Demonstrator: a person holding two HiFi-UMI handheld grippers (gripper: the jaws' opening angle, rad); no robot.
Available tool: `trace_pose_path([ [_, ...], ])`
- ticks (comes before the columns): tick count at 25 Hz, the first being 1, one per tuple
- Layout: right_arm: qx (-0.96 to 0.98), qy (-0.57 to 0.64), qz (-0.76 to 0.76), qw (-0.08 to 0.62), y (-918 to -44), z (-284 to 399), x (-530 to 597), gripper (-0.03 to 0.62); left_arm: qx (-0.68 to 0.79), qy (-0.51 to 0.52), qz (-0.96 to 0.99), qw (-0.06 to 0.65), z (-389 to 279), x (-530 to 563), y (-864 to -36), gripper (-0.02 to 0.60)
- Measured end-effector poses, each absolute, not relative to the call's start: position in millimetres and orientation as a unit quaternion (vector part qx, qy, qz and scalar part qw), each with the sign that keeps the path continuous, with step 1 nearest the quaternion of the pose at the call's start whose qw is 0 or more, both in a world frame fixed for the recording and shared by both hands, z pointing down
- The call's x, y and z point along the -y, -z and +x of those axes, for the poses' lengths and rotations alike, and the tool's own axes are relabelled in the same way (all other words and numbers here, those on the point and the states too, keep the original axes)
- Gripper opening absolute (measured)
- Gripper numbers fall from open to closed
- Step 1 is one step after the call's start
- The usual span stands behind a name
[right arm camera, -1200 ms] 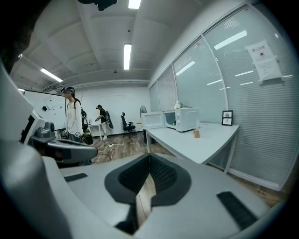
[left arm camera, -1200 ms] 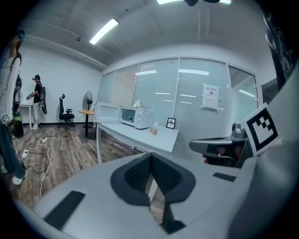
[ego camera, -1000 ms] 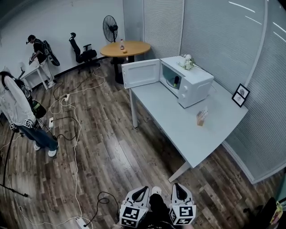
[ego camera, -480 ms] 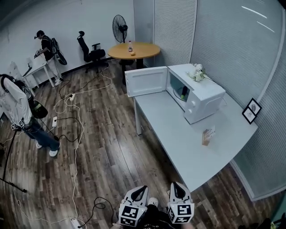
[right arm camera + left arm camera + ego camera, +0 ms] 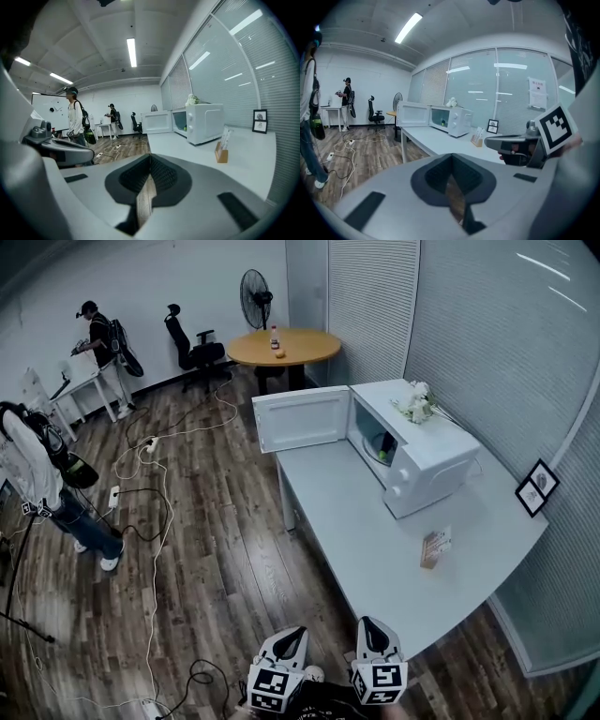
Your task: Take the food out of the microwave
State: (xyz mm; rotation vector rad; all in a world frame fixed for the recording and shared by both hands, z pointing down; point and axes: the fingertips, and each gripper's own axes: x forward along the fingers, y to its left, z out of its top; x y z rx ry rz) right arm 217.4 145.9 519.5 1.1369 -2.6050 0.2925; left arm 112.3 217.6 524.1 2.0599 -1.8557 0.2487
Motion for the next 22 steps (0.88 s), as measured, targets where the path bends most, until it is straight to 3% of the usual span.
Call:
trace_pose_path([
  [13,0.895,-0.118,0.407,0.137,-526,204,-96,0.005,0.633,-0.087,0.749,0.175,103,-147,-529,0.008],
  [22,0.882,-0.128,0.435,0.127,-529,171,-37,0.005,0.620,-0.086,0.762,0.164,56,-82,-525,0.008],
])
